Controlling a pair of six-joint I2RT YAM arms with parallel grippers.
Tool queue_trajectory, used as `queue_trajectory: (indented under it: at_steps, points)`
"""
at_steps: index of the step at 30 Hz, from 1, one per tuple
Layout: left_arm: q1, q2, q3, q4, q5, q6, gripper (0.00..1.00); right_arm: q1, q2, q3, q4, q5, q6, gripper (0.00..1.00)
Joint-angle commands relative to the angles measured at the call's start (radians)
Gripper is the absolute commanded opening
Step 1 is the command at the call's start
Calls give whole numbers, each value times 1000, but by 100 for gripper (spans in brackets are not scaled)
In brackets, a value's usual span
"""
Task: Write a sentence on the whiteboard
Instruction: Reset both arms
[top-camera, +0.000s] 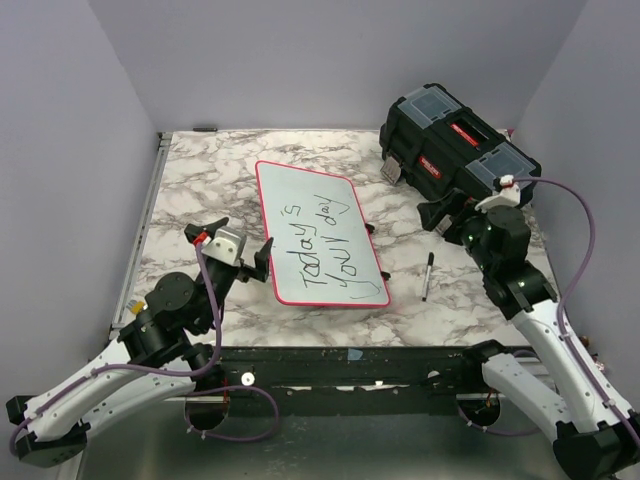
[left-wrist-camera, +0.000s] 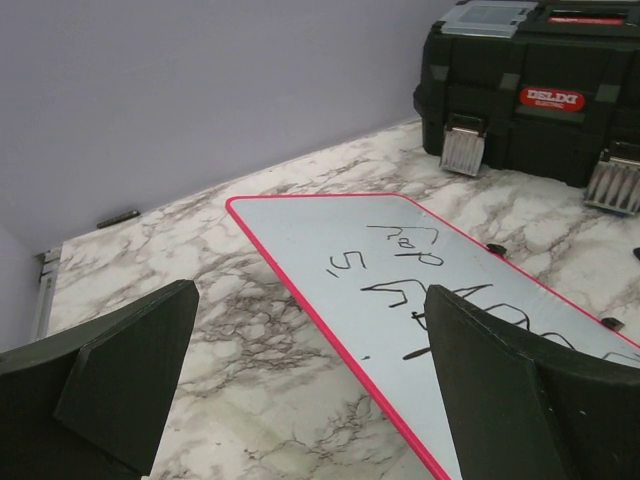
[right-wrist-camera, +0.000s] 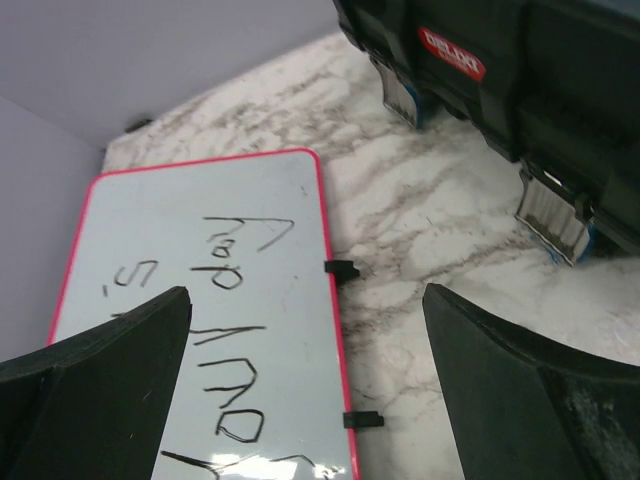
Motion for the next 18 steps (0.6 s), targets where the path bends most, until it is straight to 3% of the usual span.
queue_trajectory:
  at_steps: [1, 7, 18]
  points:
    - [35, -2, -5, 52, -127, -30, 99, -7, -43, 113, -6, -54, -31, 100]
    - [65, -27, -23, 89, -150, -32, 98, -7, -95, 173, 49, -49, -19, 100]
    - [95, -106, -57, 148, -213, -21, 98, -7, -171, 110, 170, -29, 53, 100]
